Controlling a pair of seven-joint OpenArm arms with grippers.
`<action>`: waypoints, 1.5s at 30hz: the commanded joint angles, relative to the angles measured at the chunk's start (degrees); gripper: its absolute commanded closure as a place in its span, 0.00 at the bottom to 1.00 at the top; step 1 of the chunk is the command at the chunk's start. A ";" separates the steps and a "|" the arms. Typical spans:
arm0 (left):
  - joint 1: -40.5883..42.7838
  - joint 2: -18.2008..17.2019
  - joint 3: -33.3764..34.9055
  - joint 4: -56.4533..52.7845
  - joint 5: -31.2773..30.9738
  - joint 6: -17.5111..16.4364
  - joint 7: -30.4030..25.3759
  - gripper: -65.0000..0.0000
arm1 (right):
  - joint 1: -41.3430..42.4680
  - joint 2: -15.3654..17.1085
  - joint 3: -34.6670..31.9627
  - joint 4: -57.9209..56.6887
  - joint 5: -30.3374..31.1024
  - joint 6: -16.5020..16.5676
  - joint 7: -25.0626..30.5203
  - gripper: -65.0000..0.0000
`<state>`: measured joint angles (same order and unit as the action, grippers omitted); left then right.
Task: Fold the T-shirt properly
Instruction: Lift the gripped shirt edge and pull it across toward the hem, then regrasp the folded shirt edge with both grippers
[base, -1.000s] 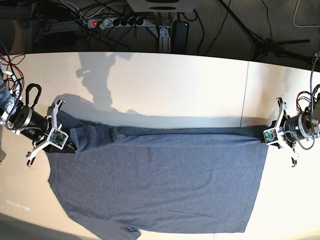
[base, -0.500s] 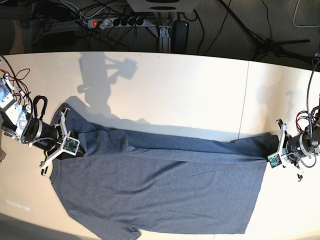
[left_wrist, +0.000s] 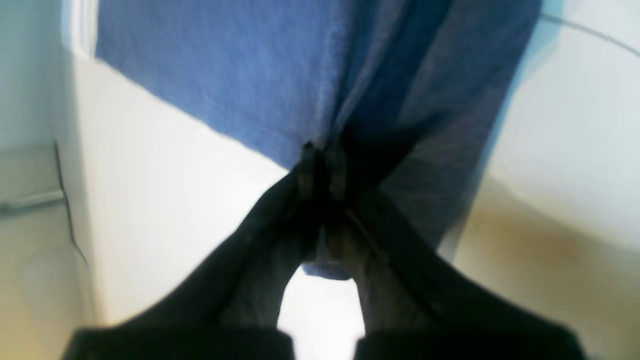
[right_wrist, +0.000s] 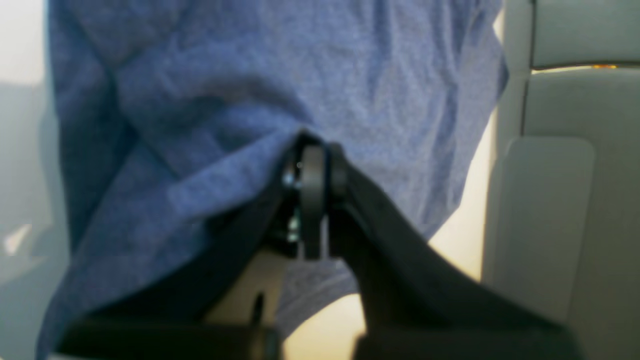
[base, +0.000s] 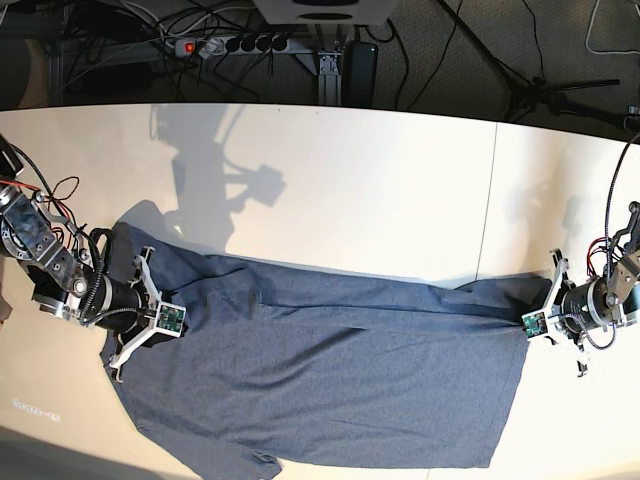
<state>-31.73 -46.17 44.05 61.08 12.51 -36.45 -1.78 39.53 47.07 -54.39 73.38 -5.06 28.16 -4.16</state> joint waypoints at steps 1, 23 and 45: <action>-2.80 -0.92 0.85 -0.42 0.39 1.27 -0.85 1.00 | 2.10 0.66 -0.02 0.11 -0.79 4.24 0.50 1.00; -8.26 2.38 8.44 -7.54 0.57 2.97 -1.03 1.00 | 2.97 -5.33 -2.38 -6.12 -7.85 4.20 2.89 1.00; -8.20 2.34 1.84 -7.34 -27.78 4.92 14.12 0.46 | 2.78 -4.04 6.80 -5.09 14.05 -0.94 -9.73 0.31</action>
<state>-38.11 -42.89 46.44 53.19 -15.16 -30.59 13.19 40.62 42.02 -48.47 67.57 9.47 27.18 -15.00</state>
